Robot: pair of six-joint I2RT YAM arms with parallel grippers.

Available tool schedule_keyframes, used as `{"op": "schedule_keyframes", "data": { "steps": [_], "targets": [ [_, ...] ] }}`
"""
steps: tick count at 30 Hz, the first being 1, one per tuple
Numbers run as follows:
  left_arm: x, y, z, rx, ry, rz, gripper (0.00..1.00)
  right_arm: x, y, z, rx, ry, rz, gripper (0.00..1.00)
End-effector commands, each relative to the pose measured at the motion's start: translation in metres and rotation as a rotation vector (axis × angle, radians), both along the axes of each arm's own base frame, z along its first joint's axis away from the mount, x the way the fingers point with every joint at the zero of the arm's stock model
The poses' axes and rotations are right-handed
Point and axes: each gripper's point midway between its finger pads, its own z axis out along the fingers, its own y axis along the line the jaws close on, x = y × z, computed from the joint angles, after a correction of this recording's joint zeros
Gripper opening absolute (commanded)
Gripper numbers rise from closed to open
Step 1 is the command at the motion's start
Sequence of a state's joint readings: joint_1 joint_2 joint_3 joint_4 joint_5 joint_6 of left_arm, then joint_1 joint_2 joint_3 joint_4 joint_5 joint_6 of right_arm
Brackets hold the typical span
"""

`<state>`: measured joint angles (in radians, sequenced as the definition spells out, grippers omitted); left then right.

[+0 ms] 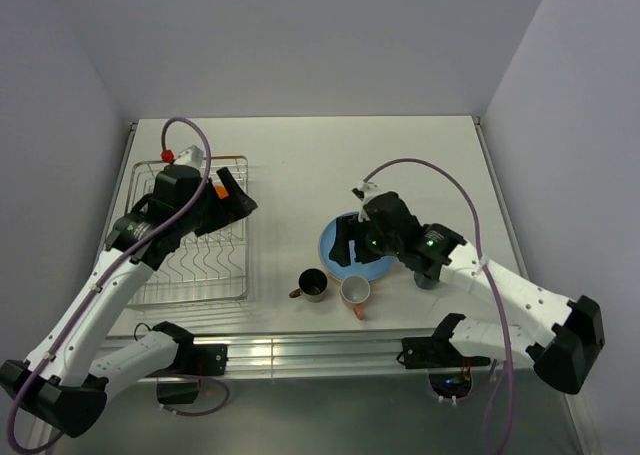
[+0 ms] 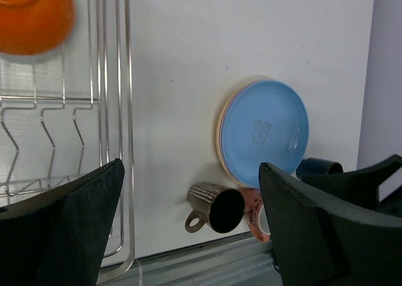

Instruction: Load the mixed dishes into the dish rack

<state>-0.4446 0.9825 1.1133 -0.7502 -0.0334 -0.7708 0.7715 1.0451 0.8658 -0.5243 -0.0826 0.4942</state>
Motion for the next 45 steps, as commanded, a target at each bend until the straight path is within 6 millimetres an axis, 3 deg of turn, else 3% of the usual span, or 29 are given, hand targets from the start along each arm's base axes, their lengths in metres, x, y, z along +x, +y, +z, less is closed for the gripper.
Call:
{"op": "schedule_keyframes", "data": {
  "steps": [1,7,10,14,19,21,22,24,28,31,36,38,40,41,42,44,45],
  "targets": [
    [-0.006,-0.018,0.016,-0.118,-0.051,-0.038,0.95,-0.001,0.011,-0.005,-0.079,-0.001,0.038,0.75],
    [-0.02,-0.013,0.009,-0.141,-0.055,-0.024,0.95,-0.013,0.033,-0.033,-0.15,0.039,0.105,0.66],
    [-0.025,-0.015,0.006,-0.163,-0.053,-0.038,0.95,-0.014,0.041,-0.045,-0.169,0.056,0.119,0.63],
    [-0.03,-0.016,0.004,-0.173,-0.053,-0.047,0.95,-0.012,0.047,-0.06,-0.191,0.073,0.127,0.51],
    [-0.033,-0.012,0.003,-0.161,-0.054,-0.041,0.95,-0.007,0.054,-0.08,-0.214,0.093,0.129,0.46],
    [-0.033,-0.012,0.001,-0.159,-0.047,-0.042,0.95,-0.005,0.058,-0.085,-0.22,0.1,0.133,0.36],
    [-0.034,-0.013,0.001,-0.163,-0.046,-0.045,0.95,-0.004,0.06,-0.086,-0.219,0.098,0.131,0.2],
    [-0.035,-0.013,0.0,-0.165,-0.045,-0.048,0.95,-0.003,0.063,-0.081,-0.209,0.094,0.129,0.0],
    [-0.036,-0.017,0.007,-0.183,-0.06,-0.069,0.95,0.004,0.06,-0.055,-0.176,0.024,0.093,0.0],
    [-0.037,-0.026,0.013,-0.216,-0.072,-0.113,0.95,0.005,0.058,-0.02,-0.11,-0.033,0.077,0.0],
    [-0.045,-0.056,0.02,-0.326,-0.075,-0.272,0.96,0.001,0.051,0.048,0.11,-0.084,0.091,0.0],
    [-0.048,-0.07,0.033,-0.389,-0.117,-0.342,0.96,0.011,0.035,0.068,0.192,-0.102,0.059,0.0],
    [-0.058,-0.082,0.037,-0.452,-0.113,-0.417,0.96,0.006,0.034,0.084,0.31,-0.072,0.127,0.0],
    [-0.061,-0.091,0.049,-0.487,-0.159,-0.462,0.97,0.016,0.02,0.087,0.356,-0.058,0.085,0.0],
    [-0.065,-0.096,0.05,-0.518,-0.153,-0.484,0.97,0.008,0.024,0.098,0.434,-0.044,0.156,0.0],
    [-0.075,-0.108,0.062,-0.567,-0.181,-0.554,0.98,0.01,0.016,0.103,0.526,0.004,0.142,0.0],
    [-0.076,-0.112,0.061,-0.582,-0.171,-0.562,0.98,0.011,0.018,0.115,0.583,-0.021,0.174,0.0]
  ]
}}
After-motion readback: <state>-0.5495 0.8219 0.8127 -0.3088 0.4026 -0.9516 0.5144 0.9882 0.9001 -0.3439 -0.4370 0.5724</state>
